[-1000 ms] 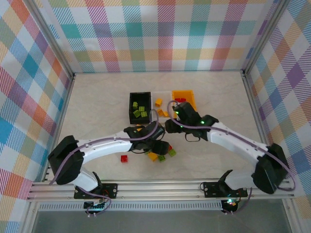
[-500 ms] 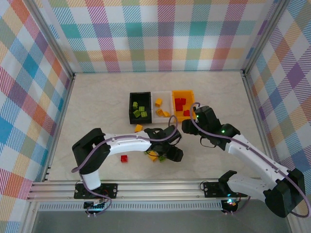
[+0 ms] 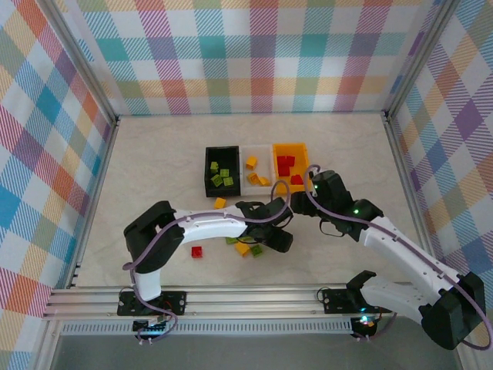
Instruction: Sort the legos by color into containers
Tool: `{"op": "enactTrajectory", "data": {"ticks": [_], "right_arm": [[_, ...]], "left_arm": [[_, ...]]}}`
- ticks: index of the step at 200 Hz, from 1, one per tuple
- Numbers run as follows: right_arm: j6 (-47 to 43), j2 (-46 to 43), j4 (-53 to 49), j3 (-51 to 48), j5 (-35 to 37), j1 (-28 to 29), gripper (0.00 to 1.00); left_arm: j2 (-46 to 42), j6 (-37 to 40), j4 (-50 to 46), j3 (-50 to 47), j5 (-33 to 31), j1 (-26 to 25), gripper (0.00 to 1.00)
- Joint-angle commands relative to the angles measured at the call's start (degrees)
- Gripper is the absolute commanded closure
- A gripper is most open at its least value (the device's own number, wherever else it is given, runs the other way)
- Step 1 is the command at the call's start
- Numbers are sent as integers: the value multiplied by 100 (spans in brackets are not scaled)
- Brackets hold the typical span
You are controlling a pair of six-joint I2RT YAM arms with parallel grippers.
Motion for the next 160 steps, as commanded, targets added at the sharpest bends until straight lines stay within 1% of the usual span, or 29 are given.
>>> {"op": "enactTrajectory", "data": {"ticks": [1,23,45,55,84,97,110,130,149,160], "right_arm": [[42,-137,85,-92,-105,-71,35],[32,-187,94,-108,-135,-113,35],[24,-211,86,-115,-152,-159,35],[24,-207,95,-112,-153,-172,35],[38,-187,119,-97,-188,-190,35],[54,-180,124,-93,-197,-189,35],[53,-180,121,-90,-197,-190,35],[50,-168,129,-84,-223,-193,35],[67,-135,163,-104,-258,-197,35],[77,-125,198,-123,-276,-194,35]], "left_arm": [[286,378,-82,137,-249,-208,26],[379,542,-189,152,-510,-330,36],[472,636,-282,143,-783,-459,41],[515,655,-300,146,-891,-508,45],[483,641,-201,71,-1002,-526,58],[400,634,-119,11,-1009,-530,61],[283,593,-73,-43,-1036,-522,62],[-69,487,37,-208,-1053,-454,64],[-692,285,203,-503,-1045,-145,65],[-1129,181,335,-710,-1049,148,65]]}}
